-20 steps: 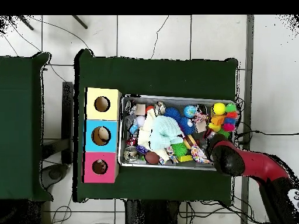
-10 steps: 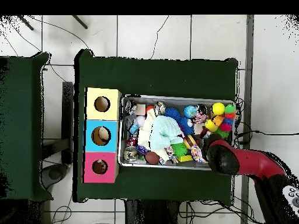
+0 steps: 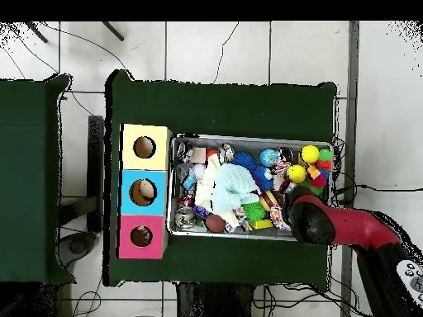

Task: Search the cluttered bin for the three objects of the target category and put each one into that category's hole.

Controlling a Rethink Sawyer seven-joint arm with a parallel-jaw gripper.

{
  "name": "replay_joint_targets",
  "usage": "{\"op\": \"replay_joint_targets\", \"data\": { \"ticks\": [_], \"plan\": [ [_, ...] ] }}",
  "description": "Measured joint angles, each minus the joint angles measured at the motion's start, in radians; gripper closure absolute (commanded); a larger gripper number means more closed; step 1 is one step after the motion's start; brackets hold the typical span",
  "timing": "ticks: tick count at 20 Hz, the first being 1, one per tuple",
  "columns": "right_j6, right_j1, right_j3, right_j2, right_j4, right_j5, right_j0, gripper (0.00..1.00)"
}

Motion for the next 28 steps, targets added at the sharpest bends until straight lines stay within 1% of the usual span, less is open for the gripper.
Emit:
{"op": "replay_joint_targets", "data": {
  "ticks": [10,19,23,28],
  "plan": [
    [0.000,-0.054,0.031,0.000,0.033,0.000,0.000,1.00],
    [0.000,-0.195,0.132,0.002,0.128,0.000,0.013,1.00],
    [0.000,-0.239,0.169,0.002,0.156,0.000,0.035,1.00],
    [0.000,-0.263,0.200,0.002,0.181,-0.001,0.059,1.00]
  ]
}}
